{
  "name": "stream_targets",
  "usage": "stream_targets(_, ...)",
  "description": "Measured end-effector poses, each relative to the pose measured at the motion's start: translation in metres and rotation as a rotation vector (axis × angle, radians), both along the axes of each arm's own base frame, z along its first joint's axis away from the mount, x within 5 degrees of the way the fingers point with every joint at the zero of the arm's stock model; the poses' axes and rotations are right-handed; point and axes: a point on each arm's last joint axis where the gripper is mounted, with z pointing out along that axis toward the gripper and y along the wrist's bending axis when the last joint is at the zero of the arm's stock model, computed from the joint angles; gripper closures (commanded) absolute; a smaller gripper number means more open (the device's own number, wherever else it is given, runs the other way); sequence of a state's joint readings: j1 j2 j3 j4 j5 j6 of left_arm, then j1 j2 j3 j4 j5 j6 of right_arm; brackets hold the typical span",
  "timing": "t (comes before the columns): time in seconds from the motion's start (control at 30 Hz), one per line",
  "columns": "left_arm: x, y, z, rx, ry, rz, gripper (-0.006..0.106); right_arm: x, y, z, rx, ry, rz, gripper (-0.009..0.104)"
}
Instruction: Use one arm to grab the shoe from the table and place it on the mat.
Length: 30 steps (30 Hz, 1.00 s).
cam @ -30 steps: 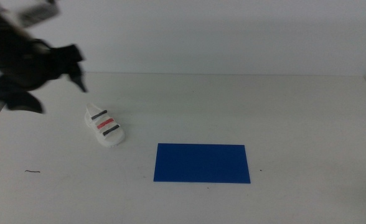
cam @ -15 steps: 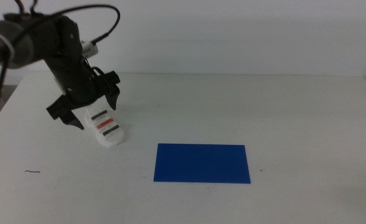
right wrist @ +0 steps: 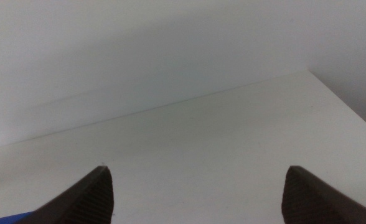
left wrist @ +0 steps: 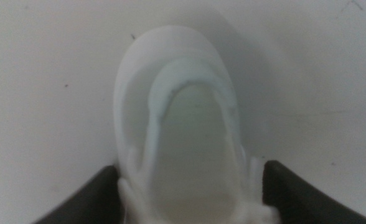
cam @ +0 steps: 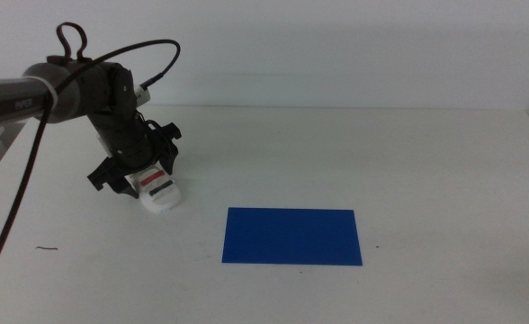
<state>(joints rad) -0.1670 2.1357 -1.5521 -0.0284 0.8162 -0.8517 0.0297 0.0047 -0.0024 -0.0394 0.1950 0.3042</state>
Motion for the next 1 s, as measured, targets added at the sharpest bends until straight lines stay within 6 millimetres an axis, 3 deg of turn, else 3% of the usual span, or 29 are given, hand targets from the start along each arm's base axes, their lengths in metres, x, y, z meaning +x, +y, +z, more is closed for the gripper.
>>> stream_targets(0.23, -0.002, -0.001, 0.001, -0.006, 0.022, -0.009, 0.082, 0.000, 0.000, 0.000, 0.000, 0.000, 0.000, 0.016)
stream_targets(0.37, -0.013, -0.017, 0.026, -0.016, 0.021, -0.037, 0.102, 0.000, 0.000, 0.000, 0.000, 0.000, 0.000, 0.016)
stream_targets(0.53, -0.032, -0.074, 0.061, -0.043, -0.003, -0.112, 0.102, 0.000, 0.000, 0.000, 0.000, 0.000, 0.000, 0.016)
stream_targets(0.67, -0.048, -0.130, 0.072, -0.067, -0.015, -0.193, 0.102, 0.000, 0.000, 0.000, 0.000, 0.000, 0.000, 0.016)
stream_targets(0.87, -0.081, -0.203, 0.062, -0.082, 0.029, -0.273, 0.102, 0.000, 0.000, 0.000, 0.000, 0.000, 0.000, 0.016)
stream_targets(1.0, -0.098, -0.225, 0.048, -0.039, 0.060, -0.320, 0.102, 0.000, 0.000, 0.000, 0.000, 0.000, 0.000, 0.016)
